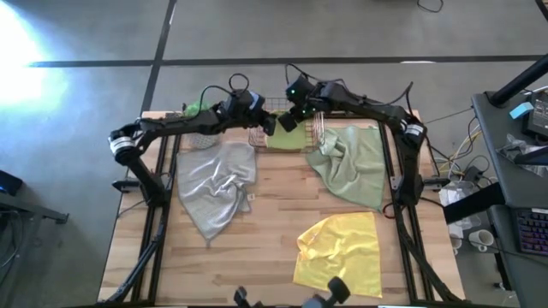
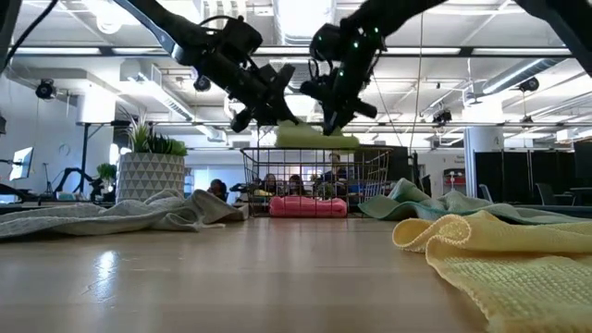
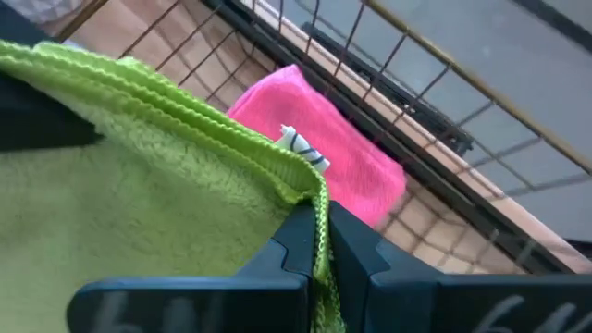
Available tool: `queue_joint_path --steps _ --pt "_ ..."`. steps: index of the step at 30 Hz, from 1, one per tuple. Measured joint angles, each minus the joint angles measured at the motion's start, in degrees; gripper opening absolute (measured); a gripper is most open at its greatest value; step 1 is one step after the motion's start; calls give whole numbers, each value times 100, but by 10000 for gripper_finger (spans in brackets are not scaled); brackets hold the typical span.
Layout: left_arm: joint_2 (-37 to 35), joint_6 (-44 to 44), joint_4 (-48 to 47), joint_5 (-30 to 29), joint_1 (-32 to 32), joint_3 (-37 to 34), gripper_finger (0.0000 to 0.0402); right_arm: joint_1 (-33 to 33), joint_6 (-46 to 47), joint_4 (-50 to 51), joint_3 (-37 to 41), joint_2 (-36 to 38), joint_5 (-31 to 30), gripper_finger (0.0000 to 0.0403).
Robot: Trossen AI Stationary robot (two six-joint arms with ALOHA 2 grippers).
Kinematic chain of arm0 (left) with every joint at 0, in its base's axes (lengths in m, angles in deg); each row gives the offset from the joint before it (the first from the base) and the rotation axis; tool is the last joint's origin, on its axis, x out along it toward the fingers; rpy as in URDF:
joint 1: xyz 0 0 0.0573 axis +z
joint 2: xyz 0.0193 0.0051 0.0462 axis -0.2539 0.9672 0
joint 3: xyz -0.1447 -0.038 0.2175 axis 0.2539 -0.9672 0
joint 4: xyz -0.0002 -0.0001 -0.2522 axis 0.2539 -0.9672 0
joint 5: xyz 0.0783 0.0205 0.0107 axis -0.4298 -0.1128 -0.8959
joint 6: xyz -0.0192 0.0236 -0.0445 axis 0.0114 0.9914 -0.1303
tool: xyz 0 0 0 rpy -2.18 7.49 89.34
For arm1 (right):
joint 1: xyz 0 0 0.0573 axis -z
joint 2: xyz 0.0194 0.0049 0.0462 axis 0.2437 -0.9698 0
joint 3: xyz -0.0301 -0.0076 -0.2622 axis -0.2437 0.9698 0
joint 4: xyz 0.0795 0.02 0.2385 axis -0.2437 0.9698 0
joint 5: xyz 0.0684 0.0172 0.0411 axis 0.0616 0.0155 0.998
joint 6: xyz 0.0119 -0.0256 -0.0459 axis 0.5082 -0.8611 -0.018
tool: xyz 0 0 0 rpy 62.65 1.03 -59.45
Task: Fold microfiber towels
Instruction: Put the folded light green towel into the wire basket
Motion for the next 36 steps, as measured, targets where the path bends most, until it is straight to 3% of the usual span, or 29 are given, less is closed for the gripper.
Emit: queue_joint_path --steps 15,36 --pt "1117 135 -26 -131 281 346 11 622 -625 -341 108 -940 808 9" --pt "1340 643 -76 -152 338 571 11 739 -995 -484 -12 -1107 717 26"
